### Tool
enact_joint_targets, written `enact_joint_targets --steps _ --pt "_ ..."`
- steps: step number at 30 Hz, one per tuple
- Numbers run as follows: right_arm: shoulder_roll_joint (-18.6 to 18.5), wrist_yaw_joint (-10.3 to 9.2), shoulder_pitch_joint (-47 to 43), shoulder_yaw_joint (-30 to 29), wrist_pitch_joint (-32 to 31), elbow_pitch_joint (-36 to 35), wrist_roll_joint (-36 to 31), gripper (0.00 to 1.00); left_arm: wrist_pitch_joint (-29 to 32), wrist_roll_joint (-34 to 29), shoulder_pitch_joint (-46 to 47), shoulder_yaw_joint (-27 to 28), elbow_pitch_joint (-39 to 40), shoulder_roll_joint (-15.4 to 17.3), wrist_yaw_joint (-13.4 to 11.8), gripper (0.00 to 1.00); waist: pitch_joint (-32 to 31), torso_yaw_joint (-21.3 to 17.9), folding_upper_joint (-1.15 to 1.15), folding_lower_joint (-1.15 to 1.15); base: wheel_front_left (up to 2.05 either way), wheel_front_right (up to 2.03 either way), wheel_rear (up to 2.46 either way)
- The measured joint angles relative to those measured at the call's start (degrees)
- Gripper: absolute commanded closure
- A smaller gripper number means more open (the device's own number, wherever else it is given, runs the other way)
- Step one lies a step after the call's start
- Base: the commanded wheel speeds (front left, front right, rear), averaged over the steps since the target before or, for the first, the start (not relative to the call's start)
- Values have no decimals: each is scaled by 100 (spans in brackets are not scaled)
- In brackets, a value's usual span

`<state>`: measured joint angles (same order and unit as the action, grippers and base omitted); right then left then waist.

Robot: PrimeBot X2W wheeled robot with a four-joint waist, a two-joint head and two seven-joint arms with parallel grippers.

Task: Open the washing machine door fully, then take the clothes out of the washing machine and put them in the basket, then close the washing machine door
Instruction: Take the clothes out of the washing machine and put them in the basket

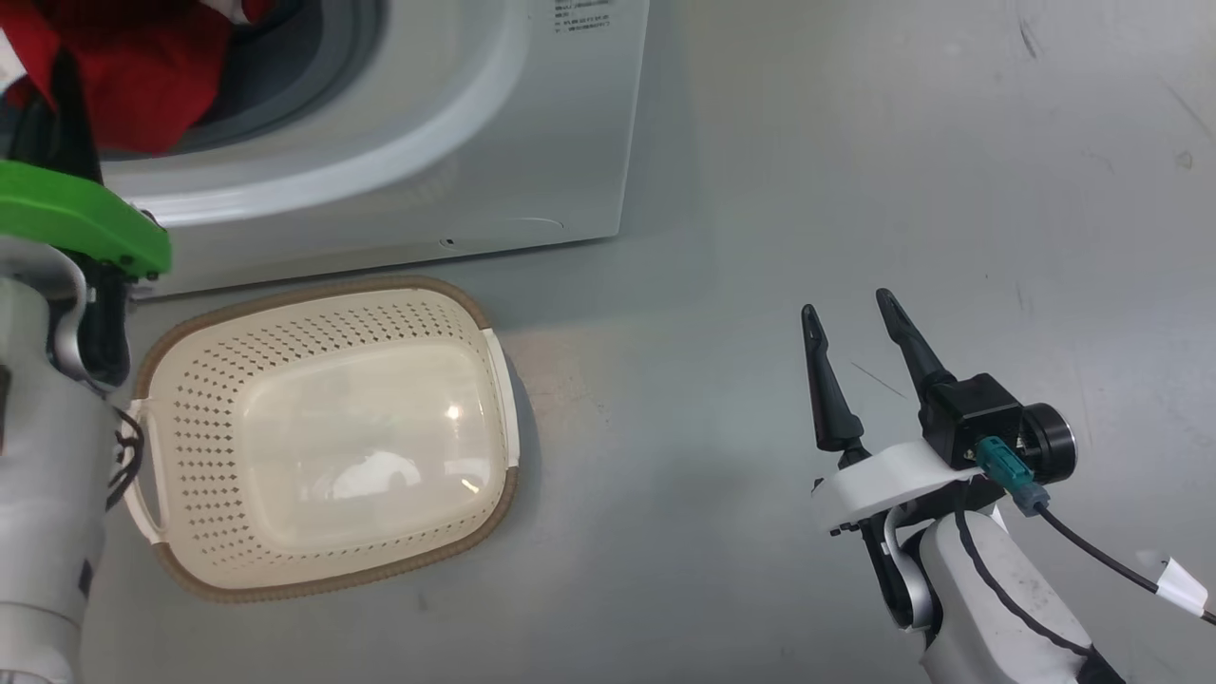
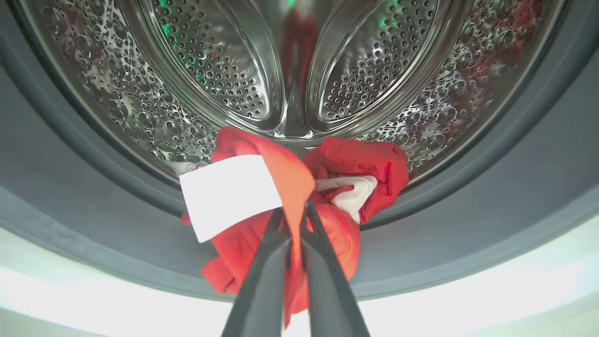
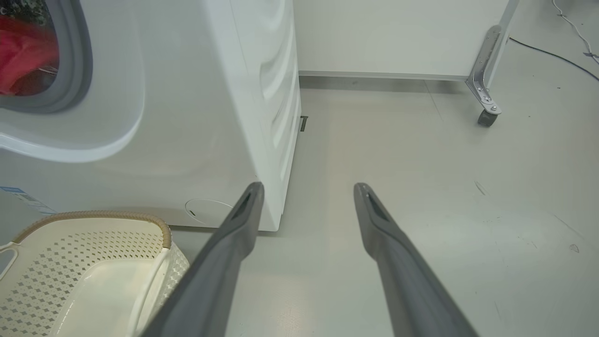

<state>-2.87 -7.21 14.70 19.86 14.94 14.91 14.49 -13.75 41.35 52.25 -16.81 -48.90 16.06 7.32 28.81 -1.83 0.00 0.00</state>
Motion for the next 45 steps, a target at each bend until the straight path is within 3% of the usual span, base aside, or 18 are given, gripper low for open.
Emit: enact_joint_targets --steps 10,24,45 --pt "-1 0 -255 -147 0 263 1 0 -51 0 -736 -252 -32 -199 0 100 -574 279 0 0 0 0 0" --pt "1 0 -527 -42 0 357 88 0 -52 -56 -1813 -349 285 -210 0 100 -1279 534 0 0 0 0 0" --pt "1 0 -583 -76 0 304 213 0 -52 -179 -3176 -554 717 -356 0 100 -1301 528 0 0 0 0 0"
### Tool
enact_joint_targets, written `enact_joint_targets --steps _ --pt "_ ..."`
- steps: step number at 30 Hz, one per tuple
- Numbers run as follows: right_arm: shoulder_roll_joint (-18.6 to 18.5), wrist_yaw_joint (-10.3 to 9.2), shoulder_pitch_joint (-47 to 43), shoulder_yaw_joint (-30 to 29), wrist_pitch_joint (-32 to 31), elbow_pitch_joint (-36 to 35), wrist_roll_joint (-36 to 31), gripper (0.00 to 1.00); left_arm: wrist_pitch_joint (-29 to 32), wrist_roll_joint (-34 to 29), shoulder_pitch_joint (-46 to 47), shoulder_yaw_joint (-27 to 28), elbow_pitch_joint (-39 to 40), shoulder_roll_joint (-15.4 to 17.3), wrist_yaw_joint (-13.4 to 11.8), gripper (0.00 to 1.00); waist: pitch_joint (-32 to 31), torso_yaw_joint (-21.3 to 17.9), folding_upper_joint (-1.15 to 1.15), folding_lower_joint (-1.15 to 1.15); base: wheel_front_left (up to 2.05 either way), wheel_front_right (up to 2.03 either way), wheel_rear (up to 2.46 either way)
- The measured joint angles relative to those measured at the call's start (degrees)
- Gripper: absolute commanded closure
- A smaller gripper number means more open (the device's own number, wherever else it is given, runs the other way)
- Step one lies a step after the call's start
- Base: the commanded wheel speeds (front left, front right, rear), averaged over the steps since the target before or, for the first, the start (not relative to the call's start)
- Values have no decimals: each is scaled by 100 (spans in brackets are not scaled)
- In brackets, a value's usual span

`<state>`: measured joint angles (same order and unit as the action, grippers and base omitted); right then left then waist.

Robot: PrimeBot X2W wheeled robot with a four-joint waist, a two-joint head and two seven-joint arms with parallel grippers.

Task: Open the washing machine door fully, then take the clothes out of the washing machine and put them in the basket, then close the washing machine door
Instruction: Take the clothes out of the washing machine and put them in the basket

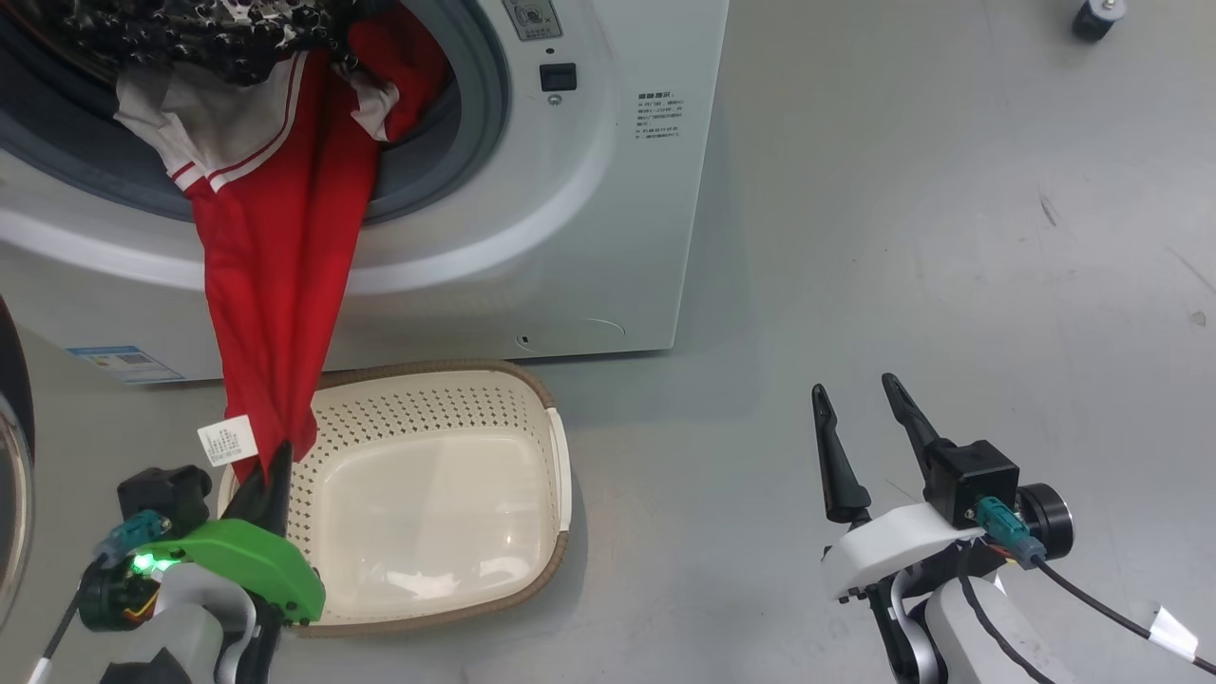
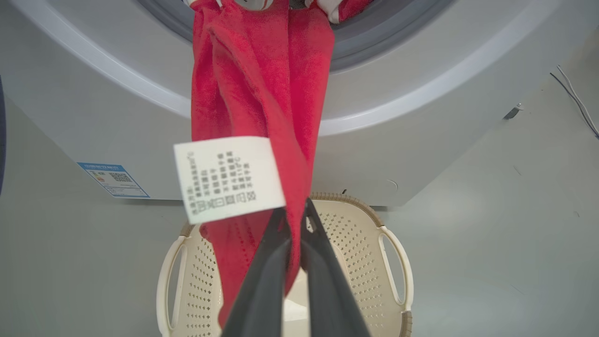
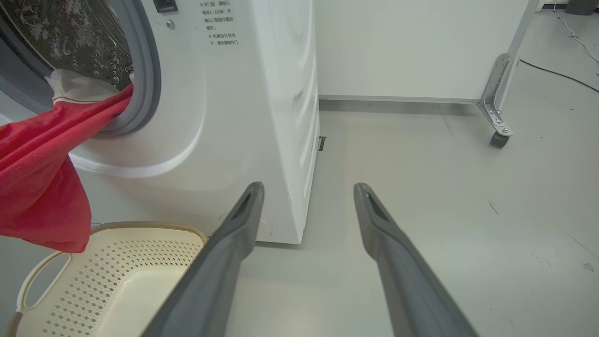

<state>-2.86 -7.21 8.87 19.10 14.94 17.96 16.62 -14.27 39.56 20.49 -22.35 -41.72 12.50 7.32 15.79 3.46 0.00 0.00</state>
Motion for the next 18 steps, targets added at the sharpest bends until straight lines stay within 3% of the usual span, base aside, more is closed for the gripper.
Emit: enact_joint_targets --steps 18 --pt "1 0 8 -3 0 -104 -21 0 1 -190 -462 -1013 -132 -140 0 100 411 -90 0 0 0 0 0"
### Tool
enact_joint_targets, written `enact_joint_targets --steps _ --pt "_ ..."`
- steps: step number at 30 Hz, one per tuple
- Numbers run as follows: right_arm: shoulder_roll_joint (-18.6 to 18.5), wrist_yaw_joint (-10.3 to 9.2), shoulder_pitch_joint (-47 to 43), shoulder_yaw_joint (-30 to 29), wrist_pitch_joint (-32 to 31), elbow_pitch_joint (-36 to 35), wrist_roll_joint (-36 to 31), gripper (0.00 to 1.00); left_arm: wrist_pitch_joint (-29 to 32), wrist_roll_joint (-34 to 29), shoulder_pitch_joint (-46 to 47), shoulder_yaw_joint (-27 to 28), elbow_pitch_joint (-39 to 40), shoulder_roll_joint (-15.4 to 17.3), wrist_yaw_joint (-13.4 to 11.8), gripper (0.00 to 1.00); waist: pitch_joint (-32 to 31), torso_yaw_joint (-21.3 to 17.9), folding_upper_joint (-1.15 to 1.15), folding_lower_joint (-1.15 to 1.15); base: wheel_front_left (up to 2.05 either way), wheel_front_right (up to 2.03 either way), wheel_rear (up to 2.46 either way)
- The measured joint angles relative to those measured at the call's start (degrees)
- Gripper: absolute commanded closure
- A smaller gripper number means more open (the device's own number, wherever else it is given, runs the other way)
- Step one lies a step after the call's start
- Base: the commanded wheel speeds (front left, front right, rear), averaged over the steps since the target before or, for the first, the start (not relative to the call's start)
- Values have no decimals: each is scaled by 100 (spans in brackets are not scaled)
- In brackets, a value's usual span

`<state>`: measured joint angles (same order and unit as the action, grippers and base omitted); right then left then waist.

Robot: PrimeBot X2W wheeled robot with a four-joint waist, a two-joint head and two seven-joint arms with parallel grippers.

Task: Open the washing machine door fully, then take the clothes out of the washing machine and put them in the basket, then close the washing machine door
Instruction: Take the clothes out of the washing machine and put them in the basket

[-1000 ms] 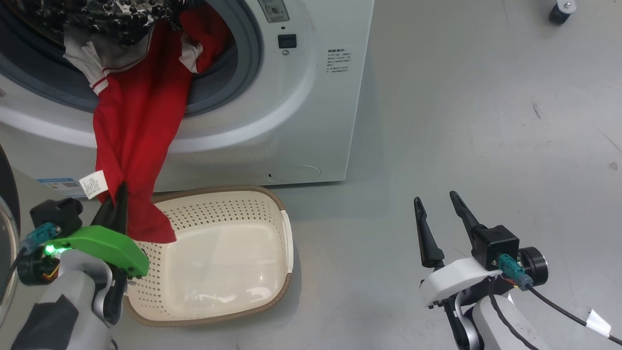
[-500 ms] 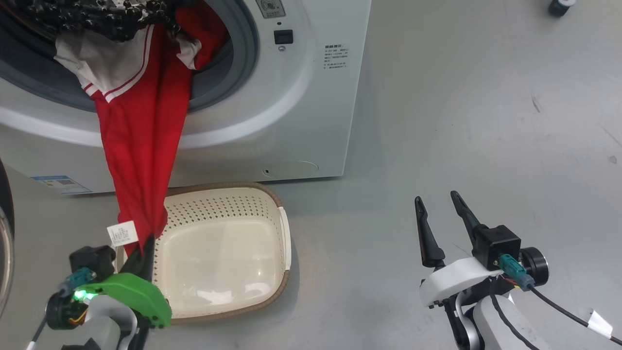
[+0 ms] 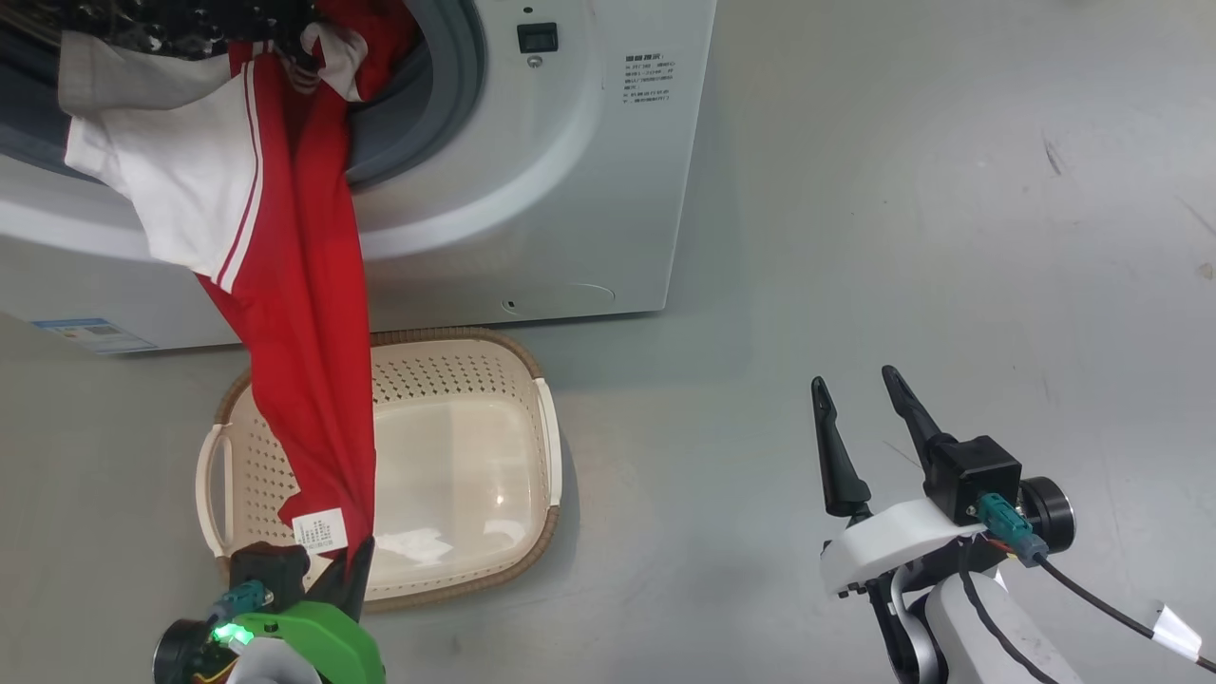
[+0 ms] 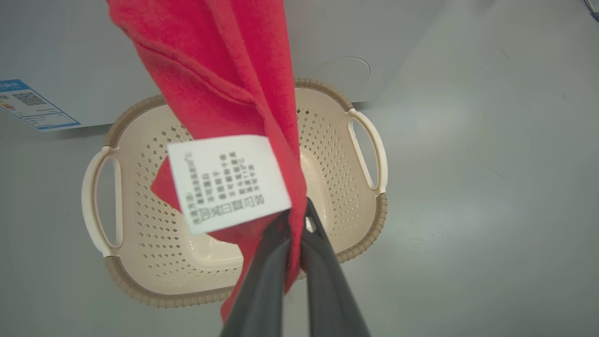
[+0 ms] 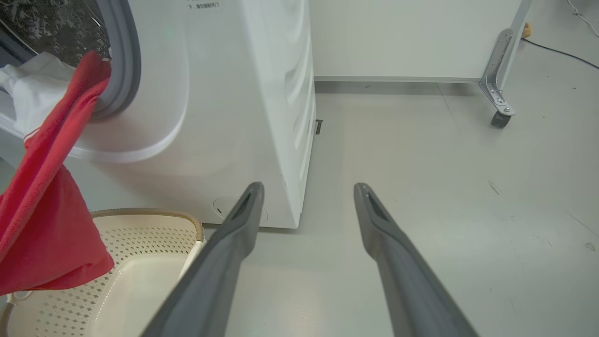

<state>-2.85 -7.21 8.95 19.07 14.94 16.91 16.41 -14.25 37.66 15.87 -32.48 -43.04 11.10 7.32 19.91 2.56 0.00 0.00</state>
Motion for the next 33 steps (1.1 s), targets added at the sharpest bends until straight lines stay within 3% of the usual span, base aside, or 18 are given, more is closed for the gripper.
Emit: enact_joint_targets --steps 13,14,15,33 --pt "-1 0 132 -16 0 -144 -169 0 57 154 49 -112 -269 80 0 100 447 -58 0 0 0 0 0" --pt "-1 0 146 -24 0 -157 -193 0 56 180 87 -111 -263 86 0 56 487 -63 0 0 0 0 0" --pt "-1 0 153 -26 0 -172 -200 0 56 207 135 -103 -250 91 0 0 526 -68 0 0 0 0 0" --pt "-5 0 258 -76 0 -231 -211 0 7 359 588 -36 -398 248 1 0 821 -169 0 0 0 0 0"
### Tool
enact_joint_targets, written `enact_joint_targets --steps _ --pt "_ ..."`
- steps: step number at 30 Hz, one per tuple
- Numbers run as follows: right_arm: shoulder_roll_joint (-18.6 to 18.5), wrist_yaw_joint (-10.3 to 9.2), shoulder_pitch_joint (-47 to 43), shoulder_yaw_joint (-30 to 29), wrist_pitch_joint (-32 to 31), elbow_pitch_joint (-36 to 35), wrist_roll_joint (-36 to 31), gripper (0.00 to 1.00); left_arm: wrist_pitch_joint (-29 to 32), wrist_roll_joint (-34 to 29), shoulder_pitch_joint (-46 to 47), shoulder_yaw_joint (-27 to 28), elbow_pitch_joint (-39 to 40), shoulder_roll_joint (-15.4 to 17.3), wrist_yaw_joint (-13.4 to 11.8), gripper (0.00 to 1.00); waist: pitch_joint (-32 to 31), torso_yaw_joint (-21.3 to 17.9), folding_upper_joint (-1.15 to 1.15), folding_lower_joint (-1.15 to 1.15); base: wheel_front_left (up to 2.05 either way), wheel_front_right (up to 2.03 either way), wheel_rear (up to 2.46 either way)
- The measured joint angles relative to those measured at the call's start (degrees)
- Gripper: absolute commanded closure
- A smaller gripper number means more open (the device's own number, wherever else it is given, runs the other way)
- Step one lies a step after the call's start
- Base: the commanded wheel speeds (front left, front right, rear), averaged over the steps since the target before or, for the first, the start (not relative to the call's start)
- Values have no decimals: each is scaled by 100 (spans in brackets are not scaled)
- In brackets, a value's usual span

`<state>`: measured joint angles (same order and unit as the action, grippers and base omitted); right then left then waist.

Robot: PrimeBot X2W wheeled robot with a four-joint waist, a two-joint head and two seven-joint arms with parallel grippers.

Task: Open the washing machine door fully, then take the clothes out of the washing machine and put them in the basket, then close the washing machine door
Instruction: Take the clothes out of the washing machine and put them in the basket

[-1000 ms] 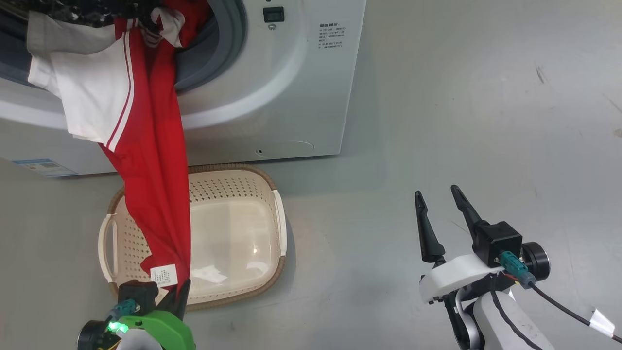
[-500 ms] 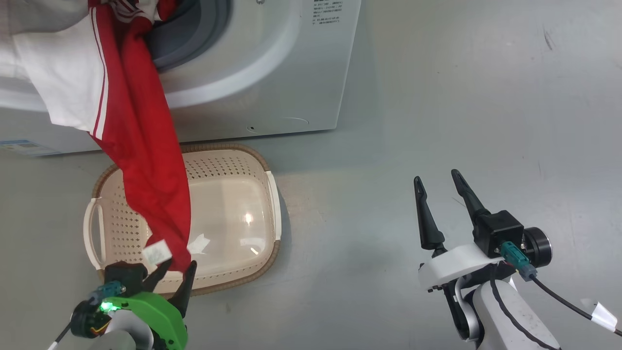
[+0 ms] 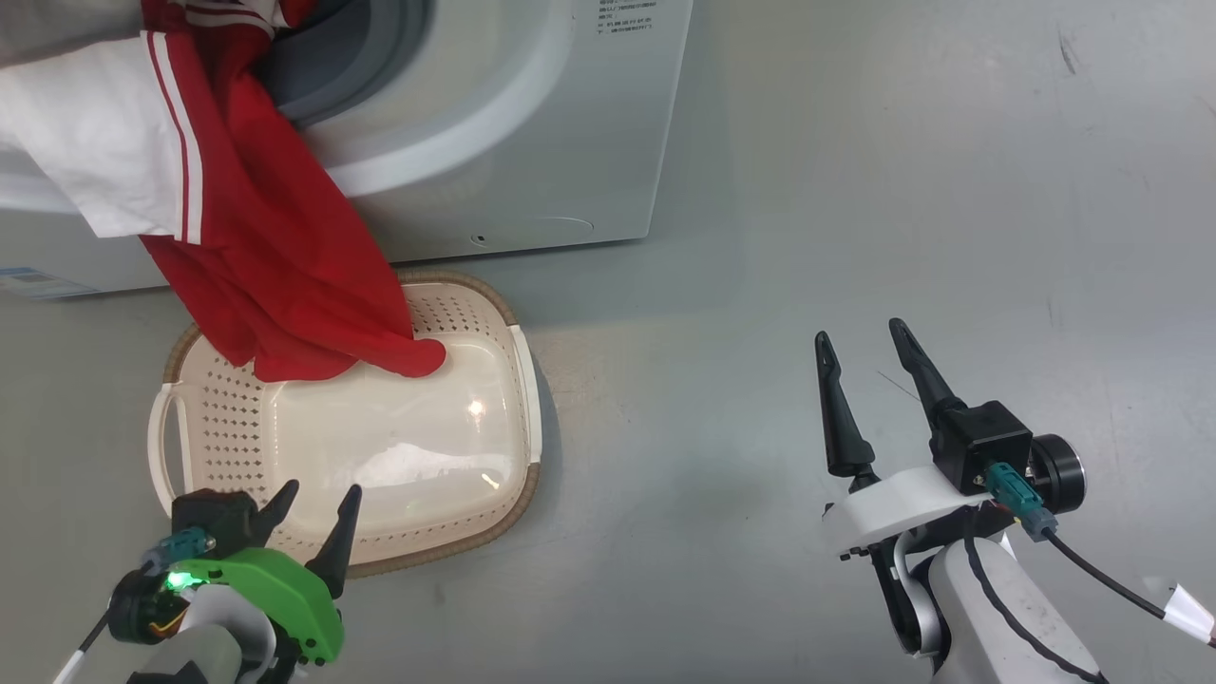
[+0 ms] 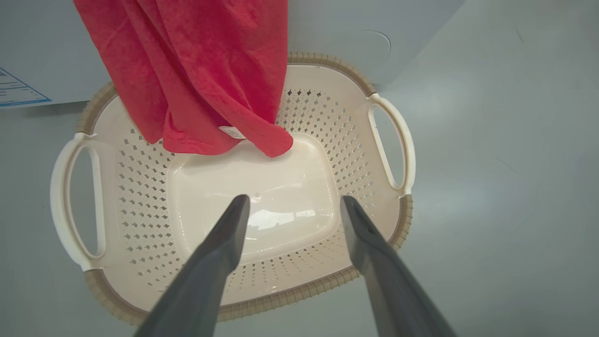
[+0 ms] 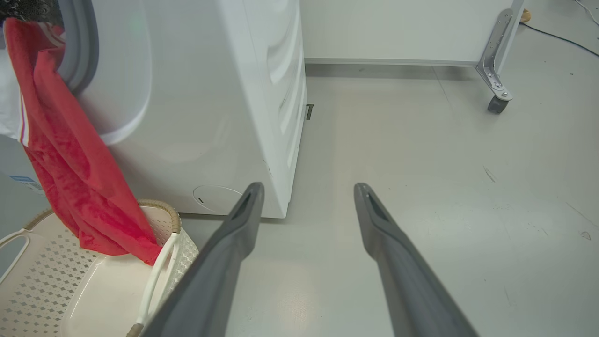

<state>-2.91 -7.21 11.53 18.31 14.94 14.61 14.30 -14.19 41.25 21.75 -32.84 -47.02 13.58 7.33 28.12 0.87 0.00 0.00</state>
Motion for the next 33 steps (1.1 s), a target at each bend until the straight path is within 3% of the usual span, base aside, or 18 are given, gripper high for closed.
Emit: enact_joint_targets --steps 17,33 --pt "1 0 -25 -21 0 88 116 0 -8 41 305 671 612 12 0 0 -425 63 0 0 0 0 0" --pt "2 0 -94 54 0 113 240 0 -8 -98 719 1388 1154 255 0 0 -650 70 0 0 0 0 0"
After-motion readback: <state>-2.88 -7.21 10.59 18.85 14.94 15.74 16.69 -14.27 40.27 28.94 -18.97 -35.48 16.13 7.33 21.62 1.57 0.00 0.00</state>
